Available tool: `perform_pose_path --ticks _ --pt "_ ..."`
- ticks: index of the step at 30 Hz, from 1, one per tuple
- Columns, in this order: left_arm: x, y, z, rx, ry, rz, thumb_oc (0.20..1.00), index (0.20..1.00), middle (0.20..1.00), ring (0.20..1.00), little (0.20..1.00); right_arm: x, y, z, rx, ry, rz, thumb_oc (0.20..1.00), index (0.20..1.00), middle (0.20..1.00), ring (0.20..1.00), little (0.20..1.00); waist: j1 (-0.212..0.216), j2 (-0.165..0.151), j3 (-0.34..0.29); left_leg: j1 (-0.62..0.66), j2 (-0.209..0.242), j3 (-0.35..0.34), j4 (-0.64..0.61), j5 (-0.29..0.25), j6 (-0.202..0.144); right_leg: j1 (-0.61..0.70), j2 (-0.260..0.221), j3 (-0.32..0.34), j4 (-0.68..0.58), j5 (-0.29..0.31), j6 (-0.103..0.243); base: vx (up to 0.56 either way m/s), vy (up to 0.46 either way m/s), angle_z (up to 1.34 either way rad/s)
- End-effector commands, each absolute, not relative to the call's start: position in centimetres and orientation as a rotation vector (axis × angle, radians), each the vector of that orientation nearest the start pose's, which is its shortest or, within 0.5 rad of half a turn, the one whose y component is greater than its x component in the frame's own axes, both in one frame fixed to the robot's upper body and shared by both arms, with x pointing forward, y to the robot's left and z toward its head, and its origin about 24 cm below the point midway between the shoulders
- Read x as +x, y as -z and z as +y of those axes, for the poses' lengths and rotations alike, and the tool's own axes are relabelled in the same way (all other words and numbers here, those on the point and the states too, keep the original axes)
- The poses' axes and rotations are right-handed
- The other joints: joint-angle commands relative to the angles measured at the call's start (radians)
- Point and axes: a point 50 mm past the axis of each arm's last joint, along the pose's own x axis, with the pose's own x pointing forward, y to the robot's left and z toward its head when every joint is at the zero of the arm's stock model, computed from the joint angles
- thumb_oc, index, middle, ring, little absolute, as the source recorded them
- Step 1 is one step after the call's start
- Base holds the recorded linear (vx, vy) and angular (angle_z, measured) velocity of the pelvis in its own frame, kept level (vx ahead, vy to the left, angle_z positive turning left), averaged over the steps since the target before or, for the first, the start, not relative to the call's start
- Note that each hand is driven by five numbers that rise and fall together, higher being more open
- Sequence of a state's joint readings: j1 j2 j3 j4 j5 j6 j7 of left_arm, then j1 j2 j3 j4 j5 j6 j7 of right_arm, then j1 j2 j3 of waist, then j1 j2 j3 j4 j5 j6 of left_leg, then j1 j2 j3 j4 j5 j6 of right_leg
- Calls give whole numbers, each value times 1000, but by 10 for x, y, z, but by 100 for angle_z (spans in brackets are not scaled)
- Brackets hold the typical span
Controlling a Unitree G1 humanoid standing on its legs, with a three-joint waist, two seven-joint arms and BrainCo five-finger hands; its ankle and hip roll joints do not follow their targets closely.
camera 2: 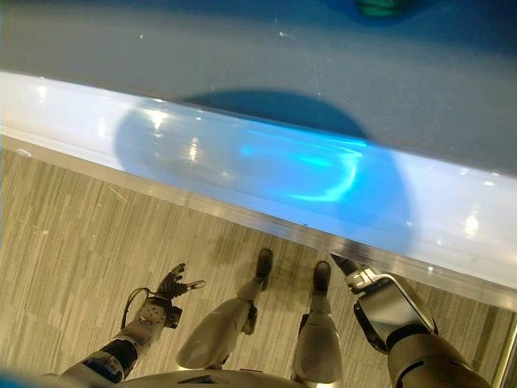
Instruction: Put the goods on the table back onto the shelves and tidy them up.
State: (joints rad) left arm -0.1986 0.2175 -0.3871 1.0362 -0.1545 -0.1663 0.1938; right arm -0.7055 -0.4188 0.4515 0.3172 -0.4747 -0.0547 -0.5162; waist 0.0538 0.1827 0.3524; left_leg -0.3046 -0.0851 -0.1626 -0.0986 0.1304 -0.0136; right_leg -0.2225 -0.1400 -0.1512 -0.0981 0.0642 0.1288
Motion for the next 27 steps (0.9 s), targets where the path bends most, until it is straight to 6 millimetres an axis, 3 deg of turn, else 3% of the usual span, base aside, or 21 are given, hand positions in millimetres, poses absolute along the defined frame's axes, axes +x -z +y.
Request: perform_pose_path --ticks 1,2,3,13,18,19,23,24,27 --pt "218 109 186 363 -23 668 1000 1000 1000 1000 1000 336 -194 -86 -887 58 -858 485 485 485 485 485 -1 -33 -11 9 43 135 13 -83 -49 -49 -121 95 84 -12 91 0 0 0" --pt "218 109 186 363 -23 668 1000 1000 1000 1000 1000 336 -194 -86 -887 58 -858 780 780 780 780 780 -1 -33 -11 9 43 135 13 -83 -49 -49 -121 95 84 -12 91 0 0 0" --pt "218 109 185 366 -19 667 1000 1000 1000 1000 1000 335 -195 -84 -880 53 -865 1000 1000 1000 1000 1000 -3 -34 -12 10 42 137 14 -85 -47 -49 -122 97 84 -11 92 -11 18 -3" --pt "220 108 185 371 -15 663 1000 1000 1000 1000 1000 319 -204 -67 -801 -28 -942 1000 1000 1000 1000 1000 -14 -50 -24 27 46 156 23 -100 -40 -40 -122 112 80 -9 95 -14 20 -5" --pt "211 114 190 372 -24 703 1000 1000 1000 1000 1000 301 -214 -60 -729 -105 -1016 1000 1000 1000 1000 1000 -26 -80 -46 49 55 167 26 -112 -37 -23 -120 119 72 -10 95 -7 17 -8" --pt "206 117 193 379 -28 723 1000 1000 1000 1000 1000 294 -216 -57 -696 -157 -1027 1000 1000 1000 1000 1000 -31 -98 -57 64 58 176 33 -125 -32 -12 -119 123 70 -10 95 18 45 -16" --pt "198 120 202 387 -35 750 1000 1000 1000 1000 1000 281 -205 -58 -685 -285 -985 1000 1000 1000 1000 1000 -44 -143 -79 101 61 194 57 -155 -17 16 -113 143 70 -9 95 21 44 -17" --pt "197 119 206 394 -29 749 1000 1000 1000 1000 1000 277 -194 -52 -652 -426 -913 1000 1000 1000 1000 1000 -46 -165 -87 116 62 200 67 -167 -10 22 -109 158 75 -10 96 14 58 -24" --pt "197 118 210 401 -9 745 1000 1000 1000 1000 1000 273 -177 -50 -580 -607 -789 1000 1000 1000 1000 1000 -53 -191 -106 141 61 210 74 -181 0 26 -104 178 88 -10 101 30 63 -31"
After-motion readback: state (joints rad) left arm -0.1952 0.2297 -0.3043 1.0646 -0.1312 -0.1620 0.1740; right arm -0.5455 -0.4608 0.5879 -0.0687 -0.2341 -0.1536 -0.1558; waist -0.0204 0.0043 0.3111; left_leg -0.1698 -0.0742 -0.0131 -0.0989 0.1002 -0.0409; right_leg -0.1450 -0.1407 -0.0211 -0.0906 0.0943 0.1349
